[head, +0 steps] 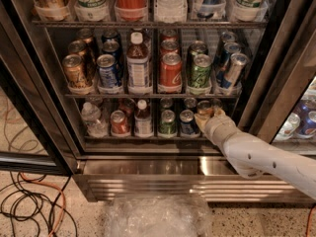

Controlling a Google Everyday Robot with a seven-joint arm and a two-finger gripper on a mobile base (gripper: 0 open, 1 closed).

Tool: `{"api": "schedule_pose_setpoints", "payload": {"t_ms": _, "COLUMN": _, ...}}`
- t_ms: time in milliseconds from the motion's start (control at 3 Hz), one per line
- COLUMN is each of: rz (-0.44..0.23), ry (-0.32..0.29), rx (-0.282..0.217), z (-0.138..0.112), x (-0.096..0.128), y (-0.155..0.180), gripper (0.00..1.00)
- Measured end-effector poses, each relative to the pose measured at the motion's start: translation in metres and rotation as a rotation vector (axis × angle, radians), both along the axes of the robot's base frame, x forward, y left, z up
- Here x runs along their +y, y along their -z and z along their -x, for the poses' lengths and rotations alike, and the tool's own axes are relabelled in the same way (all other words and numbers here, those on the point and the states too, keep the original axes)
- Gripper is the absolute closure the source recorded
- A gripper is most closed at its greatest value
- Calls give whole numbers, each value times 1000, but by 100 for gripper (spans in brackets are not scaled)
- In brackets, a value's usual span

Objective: Pick orange can from bottom shelf of fridge

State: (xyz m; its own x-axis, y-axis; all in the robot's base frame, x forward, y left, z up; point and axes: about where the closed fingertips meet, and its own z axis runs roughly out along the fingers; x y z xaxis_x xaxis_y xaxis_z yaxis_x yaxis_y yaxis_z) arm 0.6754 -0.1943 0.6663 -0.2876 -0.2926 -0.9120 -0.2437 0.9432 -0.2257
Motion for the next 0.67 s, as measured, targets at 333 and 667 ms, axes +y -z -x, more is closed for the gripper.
{"api": "schedule_pose_setpoints", "payload": {"t_ms": 333, "rz": -11, "ry": -5, "rx": 7, "z": 1, "x": -6, "y": -4, "gripper": 100}}
{"api": "schedule_pose_setpoints", "payload": {"t_ms": 667, "rz": -24, "ry": -18, "rx": 40, "z": 12, "x": -26, "y": -22, "gripper": 100}}
